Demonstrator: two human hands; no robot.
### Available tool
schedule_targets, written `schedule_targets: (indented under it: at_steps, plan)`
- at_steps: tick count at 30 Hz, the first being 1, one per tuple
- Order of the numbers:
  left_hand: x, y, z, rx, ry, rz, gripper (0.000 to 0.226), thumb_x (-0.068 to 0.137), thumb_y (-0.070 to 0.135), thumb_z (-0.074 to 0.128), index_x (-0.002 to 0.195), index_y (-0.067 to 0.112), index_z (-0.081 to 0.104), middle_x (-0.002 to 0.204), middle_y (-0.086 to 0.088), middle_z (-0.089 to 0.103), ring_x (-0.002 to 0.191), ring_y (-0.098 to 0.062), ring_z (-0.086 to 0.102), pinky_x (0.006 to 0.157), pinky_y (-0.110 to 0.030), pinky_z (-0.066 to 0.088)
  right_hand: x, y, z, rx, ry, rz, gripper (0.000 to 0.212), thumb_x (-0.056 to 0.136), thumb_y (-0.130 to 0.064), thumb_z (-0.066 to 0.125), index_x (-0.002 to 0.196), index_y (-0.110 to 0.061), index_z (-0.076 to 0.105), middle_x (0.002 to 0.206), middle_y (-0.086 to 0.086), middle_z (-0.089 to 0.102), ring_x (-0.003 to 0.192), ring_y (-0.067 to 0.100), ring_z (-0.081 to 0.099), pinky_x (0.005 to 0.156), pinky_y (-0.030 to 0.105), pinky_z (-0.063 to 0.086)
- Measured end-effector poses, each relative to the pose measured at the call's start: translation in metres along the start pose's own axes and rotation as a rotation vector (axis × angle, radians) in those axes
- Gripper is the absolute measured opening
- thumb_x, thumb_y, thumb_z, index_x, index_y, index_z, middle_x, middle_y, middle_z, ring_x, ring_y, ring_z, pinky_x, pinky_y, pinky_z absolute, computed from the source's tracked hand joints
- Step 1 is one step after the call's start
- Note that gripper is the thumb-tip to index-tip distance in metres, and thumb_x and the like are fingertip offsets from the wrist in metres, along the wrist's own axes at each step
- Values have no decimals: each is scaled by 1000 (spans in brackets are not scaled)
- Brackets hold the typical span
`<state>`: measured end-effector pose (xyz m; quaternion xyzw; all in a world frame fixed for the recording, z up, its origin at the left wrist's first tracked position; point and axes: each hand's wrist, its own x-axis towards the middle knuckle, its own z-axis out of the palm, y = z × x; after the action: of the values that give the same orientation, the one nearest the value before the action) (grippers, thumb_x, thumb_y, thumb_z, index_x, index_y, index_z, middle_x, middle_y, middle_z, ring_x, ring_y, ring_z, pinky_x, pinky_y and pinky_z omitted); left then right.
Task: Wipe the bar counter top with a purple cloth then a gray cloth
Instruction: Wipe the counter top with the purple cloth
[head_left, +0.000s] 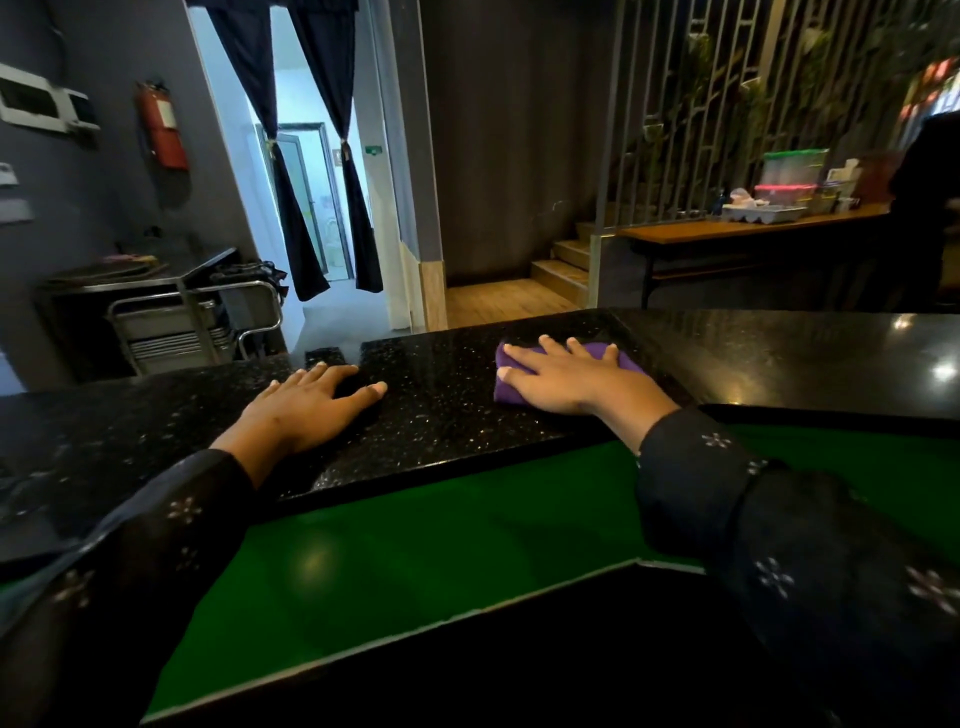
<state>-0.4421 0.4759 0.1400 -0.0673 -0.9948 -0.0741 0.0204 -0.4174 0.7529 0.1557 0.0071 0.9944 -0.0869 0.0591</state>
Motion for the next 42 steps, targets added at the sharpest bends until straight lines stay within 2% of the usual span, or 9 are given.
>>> schedule_targets:
  at_steps: [6, 11, 14, 18, 22, 26, 30, 35, 42]
  plan:
    - [-6, 1, -5, -78, 23, -3, 79, 84, 74, 28, 146, 25, 30, 155, -9, 28, 143, -27, 24, 115, -50, 10, -64, -21, 26, -55, 45, -258, 55, 91, -71, 13, 143, -60, 3, 162, -9, -4, 149, 23, -4, 113, 60, -8]
    - [-48, -23, -28, -348, 259, 6, 65, 89, 58, 45, 141, 20, 38, 144, -11, 44, 130, -27, 44, 108, -39, 31, -51, -16, 17, -70, 37, -185, 57, 89, -73, 14, 144, -59, 6, 162, -13, -3, 149, 21, 0, 113, 60, -4]
    - [-82, -75, -37, -202, 191, -58, 68, 87, 61, 43, 142, 21, 38, 146, -11, 42, 134, -27, 40, 114, -48, 24, -28, -24, 12, -56, 13, -73, 60, 89, -73, 14, 146, -55, 6, 162, -10, -3, 149, 24, -1, 112, 63, -5]
    - [-113, -122, -34, -52, 104, -148, 68, 90, 61, 34, 147, 23, 32, 154, -8, 30, 143, -24, 23, 117, -48, 11, -11, -64, 14, -39, 9, 17, 66, 88, -75, 14, 148, -50, 4, 163, -2, -5, 148, 32, -5, 109, 69, -7]
    - [-114, -127, -25, 1, 42, -188, 69, 91, 65, 24, 149, 29, 23, 159, -5, 16, 147, -21, 11, 118, -43, 5, -33, -113, 30, -68, -1, -165, 61, 90, -72, 13, 147, -54, 1, 162, -5, -7, 148, 30, -5, 110, 66, -7]
    - [-113, -133, -25, 5, 33, -175, 70, 90, 66, 21, 150, 31, 20, 159, -4, 13, 147, -21, 9, 118, -43, 4, -62, -108, 38, -99, 13, -385, 58, 88, -73, 12, 143, -59, 1, 162, -12, -5, 149, 20, -2, 115, 60, -4]
    - [-110, -135, -21, 9, 59, -171, 69, 90, 67, 21, 149, 31, 20, 159, -4, 13, 147, -22, 10, 118, -43, 5, -44, -103, 29, -97, -12, -303, 58, 87, -73, 13, 143, -59, 3, 161, -13, -4, 149, 19, 0, 114, 59, -2]
    - [-108, -134, -20, -2, 82, -180, 67, 91, 65, 22, 148, 30, 23, 159, -5, 16, 146, -22, 13, 118, -44, 6, -8, -160, 34, -80, 16, -161, 63, 89, -74, 13, 148, -52, 3, 163, -3, -4, 148, 30, -3, 109, 68, -6]
    - [-108, -139, -24, -73, 41, -162, 52, 100, 42, 14, 149, 25, 21, 159, -6, 13, 147, -23, 9, 117, -46, 4, -55, -257, 63, -100, 6, -445, 62, 90, -72, 14, 147, -52, 3, 163, -3, -5, 148, 29, -5, 110, 67, -8]
